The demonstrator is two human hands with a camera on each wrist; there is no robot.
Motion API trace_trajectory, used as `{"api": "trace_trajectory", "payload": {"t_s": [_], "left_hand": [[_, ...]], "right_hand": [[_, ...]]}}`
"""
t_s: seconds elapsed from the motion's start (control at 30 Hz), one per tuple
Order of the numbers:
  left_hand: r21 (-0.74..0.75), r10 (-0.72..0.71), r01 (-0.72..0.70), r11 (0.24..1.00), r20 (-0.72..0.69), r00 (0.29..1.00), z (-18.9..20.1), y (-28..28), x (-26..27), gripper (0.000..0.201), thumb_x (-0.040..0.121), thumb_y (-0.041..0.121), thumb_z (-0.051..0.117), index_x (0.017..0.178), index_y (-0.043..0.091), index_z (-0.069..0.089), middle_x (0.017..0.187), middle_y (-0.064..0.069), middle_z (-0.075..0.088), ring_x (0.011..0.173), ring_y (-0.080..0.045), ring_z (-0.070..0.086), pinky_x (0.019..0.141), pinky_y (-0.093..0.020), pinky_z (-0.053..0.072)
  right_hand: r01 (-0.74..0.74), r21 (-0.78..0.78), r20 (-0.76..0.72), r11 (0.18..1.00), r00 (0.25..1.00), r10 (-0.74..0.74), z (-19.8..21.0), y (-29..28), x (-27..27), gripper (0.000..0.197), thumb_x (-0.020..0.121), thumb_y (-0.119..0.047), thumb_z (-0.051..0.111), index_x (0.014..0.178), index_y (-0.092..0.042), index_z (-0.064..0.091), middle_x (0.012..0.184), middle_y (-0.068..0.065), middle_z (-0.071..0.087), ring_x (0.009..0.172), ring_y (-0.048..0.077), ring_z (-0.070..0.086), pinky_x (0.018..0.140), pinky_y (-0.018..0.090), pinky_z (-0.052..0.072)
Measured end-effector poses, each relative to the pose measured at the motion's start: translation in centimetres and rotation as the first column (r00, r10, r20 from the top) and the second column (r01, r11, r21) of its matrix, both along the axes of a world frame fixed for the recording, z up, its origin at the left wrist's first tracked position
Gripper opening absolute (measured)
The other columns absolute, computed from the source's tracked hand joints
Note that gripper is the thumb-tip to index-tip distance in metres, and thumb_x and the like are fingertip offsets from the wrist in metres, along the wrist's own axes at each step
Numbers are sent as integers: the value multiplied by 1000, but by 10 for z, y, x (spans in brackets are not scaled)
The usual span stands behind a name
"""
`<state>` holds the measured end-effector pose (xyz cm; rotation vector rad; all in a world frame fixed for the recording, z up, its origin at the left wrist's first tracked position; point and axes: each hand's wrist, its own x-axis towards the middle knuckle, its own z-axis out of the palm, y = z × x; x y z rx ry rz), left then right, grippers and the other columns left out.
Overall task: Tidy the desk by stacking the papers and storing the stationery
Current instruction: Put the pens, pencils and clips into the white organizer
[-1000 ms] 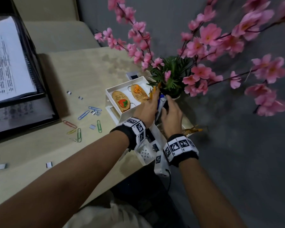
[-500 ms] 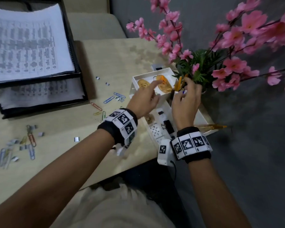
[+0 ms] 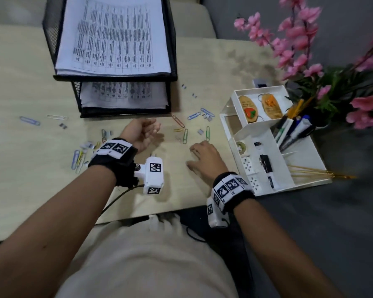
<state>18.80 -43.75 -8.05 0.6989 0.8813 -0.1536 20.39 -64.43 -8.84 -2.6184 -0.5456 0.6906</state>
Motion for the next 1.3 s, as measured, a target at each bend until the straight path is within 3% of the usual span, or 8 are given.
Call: {"api": "trace_trajectory", "payload": {"t_s": [0.13,0.23,0.43,0.57,0.8,0.97,1.1,1.3], "left_hand": [[-29,57,-58,998,-29,998,-5,12,-6,24,96,9,39,76,8,54,41,-1,63,34,-3,59,39,-9,48],[-29,39,-39,999,-23,999,-5,13,-7,25,97,9,38,77,6,54,42,-2,64,35,-4,61,40,-10,49],[-36,-59,58,998,-12,998,0,7,-2,24,98,9,36,81,4,53,44,-5,65,37,-6,62,41,-12,50],[-25,-84,84,996,-21,996,0,2,3,24,98,9,36,81,4,54,44,-4,65,36,-6,62,41,-12,50],[-37,-129,128,991,-20,991,-4,-12,11,25,97,10,36,82,5,55,46,-4,67,40,-7,65,47,-13,52],[-23,-180,179,984,-23,983,-8,-24,20,28,97,12,34,81,5,56,47,-5,67,41,-8,65,46,-14,53],[-55,-213,212,976,-14,977,-6,-36,26,44,101,26,28,73,4,54,42,-5,62,37,-11,63,45,-15,52],[-19,-260,259,966,-72,963,-4,-33,34,42,100,28,27,65,11,44,32,1,49,23,-4,44,28,-8,31]], "right_hand": [[-103,-36,-30,994,994,102,-4,8,-10,17,77,-7,59,94,-3,63,97,11,53,96,29,52,76,31,40],[-39,-14,33,999,999,39,-2,15,2,19,78,3,47,83,0,65,95,17,59,91,33,56,75,30,42],[138,48,205,989,968,-145,5,37,59,26,80,4,49,98,2,68,105,26,63,99,37,60,86,39,50],[58,-96,198,994,980,-38,-3,39,61,24,76,8,46,91,6,65,102,24,60,95,38,57,78,39,47],[99,-108,201,989,977,-76,-9,32,62,17,75,12,45,84,2,56,94,27,62,89,37,57,62,31,35],[267,245,74,932,953,-293,-1,41,62,13,72,8,52,77,-1,61,75,11,58,72,25,54,67,28,46],[156,467,-56,870,988,-147,30,64,55,9,75,0,66,83,-2,69,72,2,61,60,4,51,60,7,40],[339,334,112,880,912,-394,17,38,105,22,82,2,53,97,0,69,100,17,70,95,29,63,84,26,50]]}}
